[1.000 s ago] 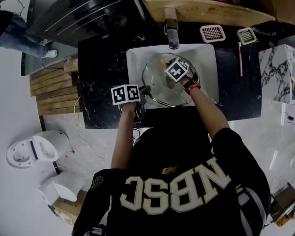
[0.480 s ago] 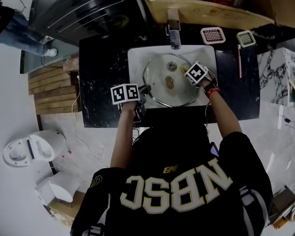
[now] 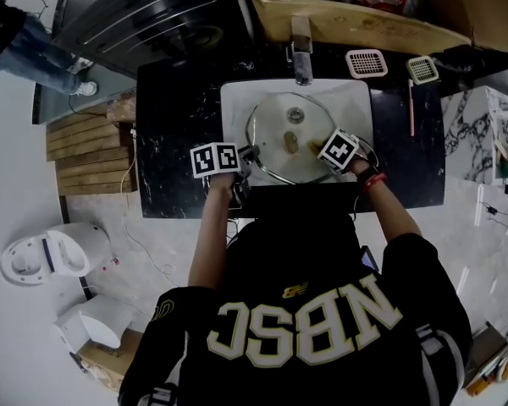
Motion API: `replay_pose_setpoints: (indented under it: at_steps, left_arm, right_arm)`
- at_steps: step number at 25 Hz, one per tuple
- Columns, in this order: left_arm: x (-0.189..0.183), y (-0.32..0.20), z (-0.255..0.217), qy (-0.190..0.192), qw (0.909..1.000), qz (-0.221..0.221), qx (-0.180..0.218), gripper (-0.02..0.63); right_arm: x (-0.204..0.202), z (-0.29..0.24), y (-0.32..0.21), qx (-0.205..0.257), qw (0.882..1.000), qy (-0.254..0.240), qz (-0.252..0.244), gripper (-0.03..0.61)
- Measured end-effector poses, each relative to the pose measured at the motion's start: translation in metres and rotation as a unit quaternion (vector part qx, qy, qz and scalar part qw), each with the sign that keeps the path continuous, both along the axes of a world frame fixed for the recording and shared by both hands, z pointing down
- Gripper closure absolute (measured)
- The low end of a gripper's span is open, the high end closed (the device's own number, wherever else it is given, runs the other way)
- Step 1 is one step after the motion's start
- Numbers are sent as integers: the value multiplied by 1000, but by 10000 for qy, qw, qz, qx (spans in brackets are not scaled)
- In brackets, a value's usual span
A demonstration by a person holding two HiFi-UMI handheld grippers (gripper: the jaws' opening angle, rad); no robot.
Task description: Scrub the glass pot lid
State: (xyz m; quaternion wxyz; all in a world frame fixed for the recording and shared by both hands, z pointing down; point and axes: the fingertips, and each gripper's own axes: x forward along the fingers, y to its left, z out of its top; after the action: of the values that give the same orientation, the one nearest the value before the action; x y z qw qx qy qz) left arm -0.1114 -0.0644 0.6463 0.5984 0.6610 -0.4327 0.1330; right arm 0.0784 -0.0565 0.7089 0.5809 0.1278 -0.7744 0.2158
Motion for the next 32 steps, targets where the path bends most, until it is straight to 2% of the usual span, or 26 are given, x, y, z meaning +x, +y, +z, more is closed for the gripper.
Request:
replay_pose_setpoints:
  at_steps: [3,7,13,16,20,23,26,30,32]
  left_arm:
    - [-1,0,-1,-1,10000,-9,15,511]
    - [-3,0,-3,-29,10000,-5,42,511]
    - [-4,0,-3,-111,9999,11,48,511]
    - [-4,1,-3,-114,9999,8,57,511]
    - [-5,0,-3,-132,9999,5,59,511]
    - [-5,1,-2,-153,9999,-6,37,511]
    - [-6,1,-1,-181,9998,-20,8,511]
    - [-5,1,-1,-145,9999,-56,-15,512]
    - [-5,1,-1,-99,9999,-59,-10,512]
  right_arm:
    - [-15,-13,21,-111,9998,-140,-95,552]
    - [-51,-29,38,-186,9977,-633,-119,552]
    - [-99,-35,25,-106,9940,-1083,-92,549]
    - [-115,-32,6,104,9932,-1162,9,549]
    - [-132,-18,-30,683,9915,-1110,47,549]
    - [-132,-6,-59,957,9897,-1032,262,551]
    - [-121,7,-83,987,9890,-957,550,549]
    - [-77,28,-92,560,9923,-486,993,549]
    - [-54,30,-104,708,9911,-379,1059,551]
